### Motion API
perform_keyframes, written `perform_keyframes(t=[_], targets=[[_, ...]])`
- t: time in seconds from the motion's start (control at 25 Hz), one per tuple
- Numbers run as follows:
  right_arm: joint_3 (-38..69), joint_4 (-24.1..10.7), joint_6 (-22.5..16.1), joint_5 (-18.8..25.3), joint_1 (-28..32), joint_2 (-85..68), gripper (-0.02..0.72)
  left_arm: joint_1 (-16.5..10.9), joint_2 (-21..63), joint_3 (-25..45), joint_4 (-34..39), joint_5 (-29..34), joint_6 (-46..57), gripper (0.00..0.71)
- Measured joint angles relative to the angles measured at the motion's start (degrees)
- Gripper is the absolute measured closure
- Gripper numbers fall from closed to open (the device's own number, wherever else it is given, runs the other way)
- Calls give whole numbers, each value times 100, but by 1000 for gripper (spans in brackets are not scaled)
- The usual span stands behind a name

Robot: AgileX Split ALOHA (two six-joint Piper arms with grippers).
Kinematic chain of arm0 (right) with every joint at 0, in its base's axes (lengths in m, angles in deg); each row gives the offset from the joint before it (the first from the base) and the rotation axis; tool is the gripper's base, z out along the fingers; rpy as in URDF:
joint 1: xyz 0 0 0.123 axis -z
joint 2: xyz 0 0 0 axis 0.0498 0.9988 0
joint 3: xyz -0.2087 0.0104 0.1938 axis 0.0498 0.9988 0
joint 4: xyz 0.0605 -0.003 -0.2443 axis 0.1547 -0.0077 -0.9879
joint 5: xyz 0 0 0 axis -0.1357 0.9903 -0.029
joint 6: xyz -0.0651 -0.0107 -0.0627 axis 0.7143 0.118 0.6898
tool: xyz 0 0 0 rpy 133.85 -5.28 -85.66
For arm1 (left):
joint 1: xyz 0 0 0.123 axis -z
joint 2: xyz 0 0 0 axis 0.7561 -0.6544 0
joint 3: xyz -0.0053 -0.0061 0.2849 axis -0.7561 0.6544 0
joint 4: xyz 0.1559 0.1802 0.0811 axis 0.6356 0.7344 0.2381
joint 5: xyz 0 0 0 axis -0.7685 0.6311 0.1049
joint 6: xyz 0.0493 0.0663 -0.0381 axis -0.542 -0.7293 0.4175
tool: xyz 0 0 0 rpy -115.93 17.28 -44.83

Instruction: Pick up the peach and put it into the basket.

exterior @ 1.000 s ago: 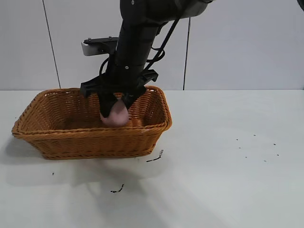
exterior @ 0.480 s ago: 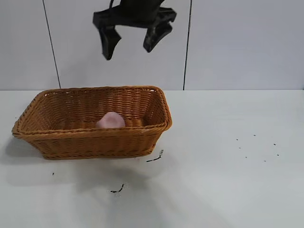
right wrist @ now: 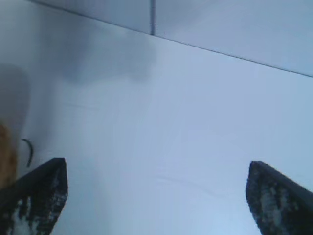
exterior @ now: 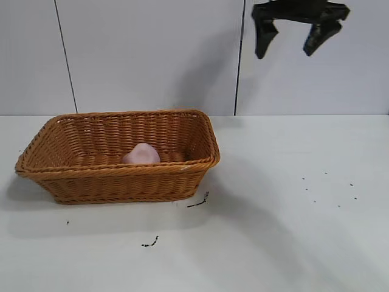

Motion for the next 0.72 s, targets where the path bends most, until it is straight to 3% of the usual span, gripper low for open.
perform_keyframes(t=[0.36,0.72], targets=[[455,118,0,122,439,-502,15,0,0,0,0,0,0,16],[2252,124,-114,130,428,-2530,8,0,0,0,0,0,0,16]])
